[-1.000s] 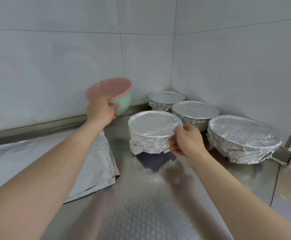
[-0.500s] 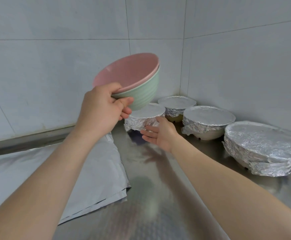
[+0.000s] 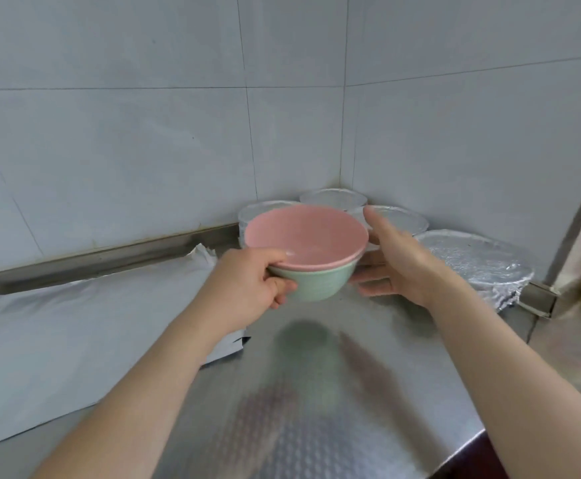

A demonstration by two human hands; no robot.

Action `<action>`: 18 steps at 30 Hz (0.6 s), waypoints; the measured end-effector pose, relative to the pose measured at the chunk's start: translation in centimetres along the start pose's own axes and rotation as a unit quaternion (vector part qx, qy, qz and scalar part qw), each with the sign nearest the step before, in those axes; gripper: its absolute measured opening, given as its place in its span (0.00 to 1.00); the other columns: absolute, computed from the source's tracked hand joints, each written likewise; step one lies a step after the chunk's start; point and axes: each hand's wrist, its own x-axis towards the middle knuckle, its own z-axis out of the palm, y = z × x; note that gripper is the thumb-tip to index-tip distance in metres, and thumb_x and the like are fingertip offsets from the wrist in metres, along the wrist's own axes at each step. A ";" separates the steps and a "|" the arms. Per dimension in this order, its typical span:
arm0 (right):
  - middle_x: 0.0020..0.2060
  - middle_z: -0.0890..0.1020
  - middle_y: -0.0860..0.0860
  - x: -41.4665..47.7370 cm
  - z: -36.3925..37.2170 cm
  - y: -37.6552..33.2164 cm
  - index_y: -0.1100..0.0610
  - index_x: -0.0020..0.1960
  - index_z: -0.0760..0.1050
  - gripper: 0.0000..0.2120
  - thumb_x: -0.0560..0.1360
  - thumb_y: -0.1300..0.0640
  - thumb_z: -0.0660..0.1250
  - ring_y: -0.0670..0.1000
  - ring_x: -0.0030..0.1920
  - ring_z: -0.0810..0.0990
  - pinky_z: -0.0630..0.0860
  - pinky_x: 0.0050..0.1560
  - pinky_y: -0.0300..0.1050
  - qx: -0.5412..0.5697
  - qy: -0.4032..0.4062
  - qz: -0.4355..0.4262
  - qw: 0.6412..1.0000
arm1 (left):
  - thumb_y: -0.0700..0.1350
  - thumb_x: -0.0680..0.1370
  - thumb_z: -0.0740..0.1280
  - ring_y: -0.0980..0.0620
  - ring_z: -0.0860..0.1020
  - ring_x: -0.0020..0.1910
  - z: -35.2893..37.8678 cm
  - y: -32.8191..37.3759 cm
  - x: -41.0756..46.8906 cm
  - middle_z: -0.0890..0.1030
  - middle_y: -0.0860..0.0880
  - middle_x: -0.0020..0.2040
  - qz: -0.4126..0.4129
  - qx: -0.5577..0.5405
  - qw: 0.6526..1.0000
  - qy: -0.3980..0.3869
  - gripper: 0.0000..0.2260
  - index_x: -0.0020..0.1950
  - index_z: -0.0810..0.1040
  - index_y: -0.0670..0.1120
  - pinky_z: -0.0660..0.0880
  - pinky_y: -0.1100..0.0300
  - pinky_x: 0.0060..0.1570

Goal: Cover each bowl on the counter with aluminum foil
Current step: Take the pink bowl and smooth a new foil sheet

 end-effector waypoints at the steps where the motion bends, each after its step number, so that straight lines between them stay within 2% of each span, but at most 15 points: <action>1: 0.54 0.81 0.58 -0.9 0.0 0.1 0.49 0.64 0.75 0.28 0.75 0.31 0.56 0.57 0.42 0.86 0.79 0.35 0.45 -0.038 -0.001 0.008 0.999 | 0.36 0.75 0.70 0.51 0.82 0.31 0.8 -0.2 -0.2 0.83 0.47 0.32 -0.001 0.004 1.000 -0.004 0.12 0.39 0.78 0.53 0.79 0.60 0.37; 3: 0.55 0.80 0.57 -1.9 0.3 0.2 0.48 0.64 0.73 0.22 0.77 0.37 0.61 0.57 0.39 0.86 0.80 0.33 0.43 -0.086 0.000 0.020 0.996 | 0.37 0.75 0.69 0.51 0.82 0.31 2.6 -0.9 0.4 0.83 0.46 0.32 -0.004 -0.005 1.000 -0.007 0.04 0.46 0.80 0.45 0.81 0.54 0.39; 5: 0.56 0.80 0.57 -2.1 1.1 0.9 0.51 0.64 0.72 0.16 0.78 0.49 0.64 0.57 0.36 0.85 0.81 0.33 0.44 -0.074 0.019 0.021 0.997 | 0.37 0.76 0.68 0.48 0.82 0.33 4.2 -1.2 0.4 0.83 0.45 0.34 -0.015 -0.011 1.000 -0.004 0.06 0.52 0.78 0.40 0.80 0.50 0.42; 8: 0.58 0.76 0.56 -1.2 2.1 2.3 0.59 0.63 0.71 0.14 0.77 0.60 0.63 0.61 0.42 0.84 0.83 0.38 0.49 0.010 0.079 -0.005 0.997 | 0.37 0.78 0.65 0.49 0.82 0.39 6.1 -1.7 0.1 0.83 0.47 0.39 -0.007 -0.009 1.000 -0.009 0.15 0.63 0.74 0.48 0.78 0.54 0.49; 11: 0.56 0.73 0.53 -0.5 2.4 3.6 0.60 0.64 0.70 0.16 0.77 0.64 0.62 0.64 0.51 0.81 0.81 0.32 0.43 0.083 0.130 -0.054 0.987 | 0.37 0.76 0.67 0.55 0.79 0.40 5.3 -2.1 -0.9 0.82 0.52 0.44 -0.004 0.003 1.000 0.025 0.26 0.70 0.68 0.57 0.75 0.62 0.50; 12: 0.57 0.73 0.52 -0.4 2.4 3.9 0.59 0.65 0.70 0.17 0.77 0.64 0.62 0.64 0.53 0.80 0.81 0.33 0.43 0.098 0.138 -0.068 0.983 | 0.39 0.75 0.68 0.55 0.80 0.42 4.4 -2.5 -1.2 0.81 0.53 0.46 -0.014 0.033 0.998 0.047 0.27 0.70 0.67 0.58 0.75 0.61 0.50; 14: 0.59 0.75 0.52 -0.5 2.8 4.2 0.55 0.66 0.71 0.17 0.77 0.61 0.63 0.60 0.52 0.81 0.81 0.37 0.43 0.103 0.141 -0.089 0.981 | 0.45 0.74 0.69 0.50 0.79 0.53 2.0 -4.1 -2.4 0.81 0.53 0.53 -0.071 0.167 0.982 0.051 0.25 0.69 0.68 0.58 0.74 0.57 0.55; 16: 0.58 0.77 0.53 -0.9 3.3 4.5 0.50 0.68 0.69 0.19 0.77 0.58 0.62 0.56 0.50 0.81 0.82 0.44 0.49 0.020 0.165 -0.111 0.980 | 0.54 0.74 0.67 0.45 0.72 0.64 0.4 -5.8 -3.9 0.76 0.49 0.64 -0.166 0.295 0.941 -0.018 0.27 0.73 0.64 0.55 0.71 0.55 0.60; 18: 0.61 0.76 0.55 -1.6 3.8 4.6 0.49 0.72 0.64 0.25 0.75 0.58 0.61 0.59 0.57 0.76 0.77 0.55 0.54 -0.176 0.207 -0.152 0.950 | 0.59 0.75 0.64 0.43 0.68 0.68 0.5 -7.1 -5.1 0.71 0.47 0.70 -0.224 0.306 0.923 -0.062 0.31 0.75 0.60 0.50 0.69 0.53 0.62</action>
